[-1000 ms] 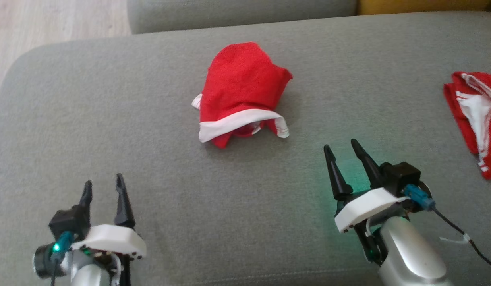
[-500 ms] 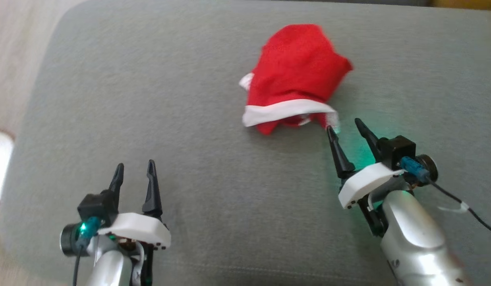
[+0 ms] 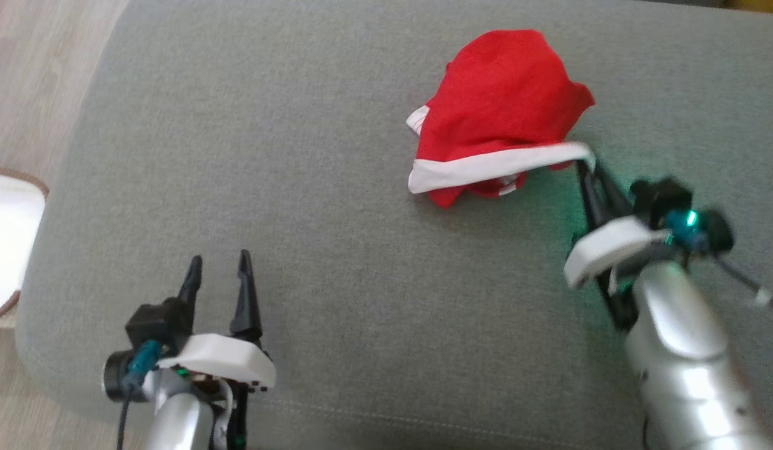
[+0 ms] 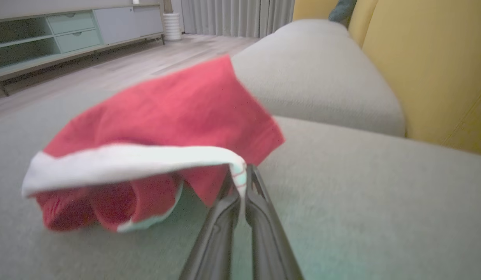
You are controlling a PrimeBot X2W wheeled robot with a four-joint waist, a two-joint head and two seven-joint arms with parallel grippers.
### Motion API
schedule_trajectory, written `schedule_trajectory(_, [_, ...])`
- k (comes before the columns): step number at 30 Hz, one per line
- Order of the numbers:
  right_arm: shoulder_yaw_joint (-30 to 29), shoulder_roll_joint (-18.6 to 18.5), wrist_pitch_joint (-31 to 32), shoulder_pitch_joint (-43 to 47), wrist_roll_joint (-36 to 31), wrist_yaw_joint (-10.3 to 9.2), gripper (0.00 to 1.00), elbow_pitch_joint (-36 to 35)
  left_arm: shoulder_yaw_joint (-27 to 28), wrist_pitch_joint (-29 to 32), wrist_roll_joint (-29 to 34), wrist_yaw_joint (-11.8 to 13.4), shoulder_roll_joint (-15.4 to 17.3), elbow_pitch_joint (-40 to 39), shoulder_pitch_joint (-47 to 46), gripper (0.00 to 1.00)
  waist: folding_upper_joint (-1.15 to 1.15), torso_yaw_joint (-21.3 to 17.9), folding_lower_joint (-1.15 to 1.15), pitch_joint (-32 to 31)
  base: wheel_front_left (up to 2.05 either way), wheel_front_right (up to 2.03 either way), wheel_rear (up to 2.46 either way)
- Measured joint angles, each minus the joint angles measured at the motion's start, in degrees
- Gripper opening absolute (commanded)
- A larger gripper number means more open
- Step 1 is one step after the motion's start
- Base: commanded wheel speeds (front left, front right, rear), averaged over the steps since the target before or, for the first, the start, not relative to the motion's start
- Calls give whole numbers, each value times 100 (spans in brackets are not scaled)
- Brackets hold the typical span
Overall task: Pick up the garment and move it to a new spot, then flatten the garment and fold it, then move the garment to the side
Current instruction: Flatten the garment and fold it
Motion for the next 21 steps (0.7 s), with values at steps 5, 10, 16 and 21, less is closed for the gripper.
schedule_trajectory(5, [40, -126, 0, -722, -466, 0, 0, -544, -229, 0, -63, 10, -2, -15, 0, 100, 0, -112, 0, -172, 0, 0, 0])
schedule_trajectory(10, [793, -179, -14, -1784, -547, 0, 0, -649, -400, 0, -143, 58, 1, 9, 0, 100, 0, -138, 0, -338, 0, 0, 0])
schedule_trajectory(16, [1742, -118, 5, -2847, -426, 0, 0, -254, -610, 0, -201, 59, 3, 88, 4, 100, 0, 88, 0, -443, 0, 0, 0])
schedule_trajectory(21, [1777, -80, 0, -3525, -305, 0, 0, -33, -643, 0, -208, 127, 5, 154, 79, 100, 0, 242, 0, -509, 0, 0, 0])
